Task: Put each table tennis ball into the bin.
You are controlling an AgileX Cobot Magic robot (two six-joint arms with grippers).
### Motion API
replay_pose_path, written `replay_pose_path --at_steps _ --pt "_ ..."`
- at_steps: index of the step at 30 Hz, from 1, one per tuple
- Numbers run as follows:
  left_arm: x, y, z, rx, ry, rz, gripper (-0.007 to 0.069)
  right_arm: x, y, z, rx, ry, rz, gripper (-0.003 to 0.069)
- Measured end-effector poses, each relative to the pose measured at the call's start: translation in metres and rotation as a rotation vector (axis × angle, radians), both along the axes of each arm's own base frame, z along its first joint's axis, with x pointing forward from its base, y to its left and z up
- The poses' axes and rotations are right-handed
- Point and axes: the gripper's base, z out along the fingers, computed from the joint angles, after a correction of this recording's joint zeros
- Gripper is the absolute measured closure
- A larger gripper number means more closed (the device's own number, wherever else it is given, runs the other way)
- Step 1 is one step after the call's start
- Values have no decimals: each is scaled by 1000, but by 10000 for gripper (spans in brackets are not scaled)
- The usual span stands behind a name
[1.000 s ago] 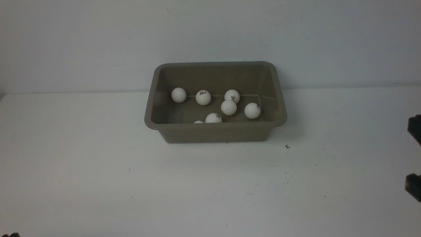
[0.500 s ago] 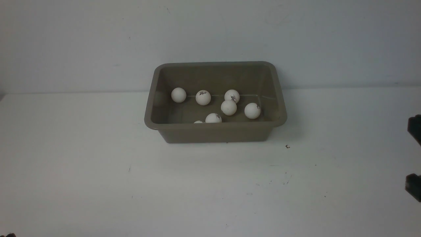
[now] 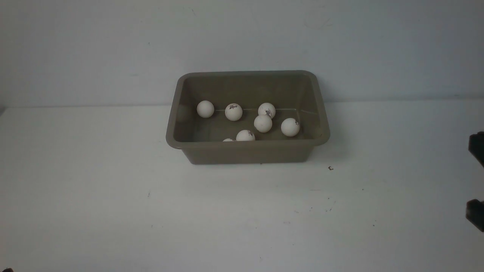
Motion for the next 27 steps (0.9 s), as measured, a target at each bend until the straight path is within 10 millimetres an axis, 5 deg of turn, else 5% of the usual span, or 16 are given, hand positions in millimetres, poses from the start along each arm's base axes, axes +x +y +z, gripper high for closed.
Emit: replay_pose_path --at_steps 27 --pt "0 0 0 110 10 -37 566 0 0 0 0 0 0 673"
